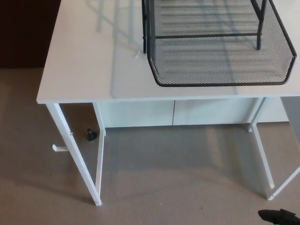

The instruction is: The robot walk towards a table in front and then pushes a layer of a file tray back to its original position using its right hand

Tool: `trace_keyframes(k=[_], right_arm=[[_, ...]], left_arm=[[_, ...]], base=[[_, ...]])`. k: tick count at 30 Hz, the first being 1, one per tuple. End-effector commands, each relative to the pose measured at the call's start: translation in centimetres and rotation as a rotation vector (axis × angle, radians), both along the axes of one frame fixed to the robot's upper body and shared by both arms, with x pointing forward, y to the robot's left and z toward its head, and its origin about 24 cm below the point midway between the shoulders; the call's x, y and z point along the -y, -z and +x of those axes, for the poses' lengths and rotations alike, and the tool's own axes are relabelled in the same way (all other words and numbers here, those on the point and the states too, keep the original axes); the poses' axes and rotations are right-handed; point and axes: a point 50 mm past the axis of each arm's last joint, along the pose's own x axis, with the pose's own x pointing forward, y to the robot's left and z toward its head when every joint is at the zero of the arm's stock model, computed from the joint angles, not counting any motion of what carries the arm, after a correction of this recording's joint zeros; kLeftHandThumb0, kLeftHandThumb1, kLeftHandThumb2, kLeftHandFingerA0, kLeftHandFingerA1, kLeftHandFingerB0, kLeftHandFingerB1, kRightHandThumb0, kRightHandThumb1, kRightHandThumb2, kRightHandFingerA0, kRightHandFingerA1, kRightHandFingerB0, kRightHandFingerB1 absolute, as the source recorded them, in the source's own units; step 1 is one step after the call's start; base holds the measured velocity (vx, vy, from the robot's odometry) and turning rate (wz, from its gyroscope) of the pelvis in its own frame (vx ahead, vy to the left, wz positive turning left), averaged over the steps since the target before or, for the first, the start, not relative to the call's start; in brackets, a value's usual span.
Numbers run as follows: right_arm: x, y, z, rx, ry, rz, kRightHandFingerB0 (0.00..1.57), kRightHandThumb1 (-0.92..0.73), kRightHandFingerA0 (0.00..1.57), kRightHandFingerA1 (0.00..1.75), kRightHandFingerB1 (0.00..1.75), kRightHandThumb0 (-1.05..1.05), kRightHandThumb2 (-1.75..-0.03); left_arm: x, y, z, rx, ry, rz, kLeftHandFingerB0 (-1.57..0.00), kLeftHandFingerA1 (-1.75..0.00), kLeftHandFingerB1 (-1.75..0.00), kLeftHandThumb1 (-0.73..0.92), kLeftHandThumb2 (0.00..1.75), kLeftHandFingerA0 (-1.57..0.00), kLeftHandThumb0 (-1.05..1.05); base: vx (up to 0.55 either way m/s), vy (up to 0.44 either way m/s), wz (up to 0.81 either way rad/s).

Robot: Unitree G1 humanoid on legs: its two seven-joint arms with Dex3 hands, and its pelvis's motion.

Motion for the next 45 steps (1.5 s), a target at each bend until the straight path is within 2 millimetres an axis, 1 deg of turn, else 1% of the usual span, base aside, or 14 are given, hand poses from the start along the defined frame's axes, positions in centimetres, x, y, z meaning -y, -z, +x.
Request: trace_keyframes(k=[1, 2, 4, 7, 8, 10, 16, 27, 28, 29, 30, 32, 33, 45], right_arm=[[0.1, -0.6, -0.1, 0.065, -0.014, -0.078, 0.46, -0.44, 0.64, 0.54, 0.49, -0.45, -0.73], [-0.1, -0.9, -0.1, 0.107, -0.016, -0.104, 0.50, -0.53, 0.66, 0.43, 0.39, -0.38, -0.56], [-1.0, -2.1, -0.1, 0.270, -0.014, -0.165, 0.41, -0.45, 0.50, 0.52, 0.48, -0.45, -0.74], [-2.6, -4.5, -0.5, 0.476, -0.045, -0.250, 0.41, -0.58, 0.46, 0.38, 0.35, -0.43, -0.57], [-3.3, -5.8, -0.9, 0.557, -0.066, -0.270, 0.26, -0.49, 0.33, 0.48, 0.43, -0.52, -0.76], [-4.4, -8.2, -1.7, 0.706, -0.104, -0.306, 0.27, -0.60, 0.32, 0.35, 0.31, -0.47, -0.59], [-7.0, -13.8, -2.8, 1.051, -0.187, -0.361, 0.23, -0.57, 0.17, 0.29, 0.30, -0.47, -0.59], [-9.0, -17.9, -1.0, 1.280, -0.230, -0.430, 0.19, -0.55, 0.10, 0.42, 0.28, -0.47, -0.58], [-9.3, -18.4, -0.3, 1.312, -0.237, -0.452, 0.00, -0.43, 0.03, 0.53, 0.49, -0.30, -0.94], [-9.5, -18.6, 0.0, 1.323, -0.241, -0.458, 0.00, -0.44, 0.02, 0.53, 0.49, -0.30, -0.95], [-9.5, -18.8, 0.3, 1.334, -0.243, -0.462, 0.12, -0.49, 0.08, 0.50, 0.34, -0.51, -0.67], [-9.7, -19.1, 0.8, 1.358, -0.246, -0.480, 0.13, -0.49, 0.10, 0.51, 0.36, -0.51, -0.67], [-9.8, -19.3, 1.3, 1.370, -0.245, -0.501, 0.06, -0.37, 0.07, 0.55, 0.52, -0.28, -0.91], [-9.8, -20.2, 3.6, 1.405, -0.202, -0.562, 0.09, -0.37, 0.09, 0.56, 0.54, -0.27, -0.91]], left_arm=[[-0.5, -0.4, -0.1, -0.002, -0.007, 0.022, -0.42, -0.51, -0.41, 0.45, 0.54, -0.62, -0.12], [-0.5, -0.5, 0.0, -0.002, -0.007, 0.019, -0.42, -0.51, -0.41, 0.46, 0.53, -0.62, -0.10], [-0.6, -0.5, 0.1, -0.002, -0.010, 0.016, -0.41, -0.50, -0.41, 0.45, 0.54, -0.58, -0.13], [-0.8, -0.6, 0.2, -0.003, -0.006, 0.023, -0.42, -0.51, -0.41, 0.44, 0.53, -0.61, -0.13], [-0.9, -0.6, 0.3, -0.007, 0.002, 0.030, -0.39, -0.50, -0.40, 0.45, 0.54, -0.58, -0.14], [-0.8, -0.7, 0.4, -0.008, 0.008, 0.038, -0.41, -0.51, -0.41, 0.46, 0.54, -0.60, -0.11], [-0.9, -0.6, 0.3, -0.014, 0.008, 0.052, -0.43, -0.50, -0.41, 0.46, 0.54, -0.61, -0.10], [-0.9, -0.9, 0.6, 0.009, 0.021, 0.056, -0.43, -0.51, -0.41, 0.45, 0.53, -0.62, -0.12], [-0.9, -0.9, 0.7, 0.006, 0.024, 0.058, -0.41, -0.49, -0.41, 0.45, 0.54, -0.59, -0.14], [-0.9, -1.0, 0.7, 0.008, 0.023, 0.057, -0.41, -0.50, -0.41, 0.45, 0.54, -0.59, -0.14], [-0.9, -1.0, 0.8, 0.008, 0.020, 0.055, -0.44, -0.50, -0.41, 0.45, 0.53, -0.60, -0.12], [-0.9, -0.9, 0.8, 0.010, 0.013, 0.053, -0.44, -0.50, -0.41, 0.45, 0.53, -0.61, -0.12], [-0.9, -0.9, 0.9, 0.010, 0.013, 0.056, -0.43, -0.50, -0.41, 0.45, 0.53, -0.60, -0.12], [-0.9, -1.0, 1.1, 0.021, 0.012, 0.050, -0.43, -0.51, -0.41, 0.46, 0.54, -0.59, -0.10]], base=[[0.00, 0.000, 0.00], [0.00, 0.000, 0.00], [0.00, 0.000, 0.00], [0.14, -0.003, -0.22], [-0.11, -0.050, 0.14], [-0.12, -0.045, 0.34], [-0.01, 0.033, -0.09], [0.08, 0.225, -0.10], [0.10, 0.017, 0.06], [0.09, -0.011, 0.02], [0.00, 0.000, 0.00], [0.02, -0.028, 0.03], [0.04, -0.057, 0.07], [-0.01, -0.011, 0.01]])
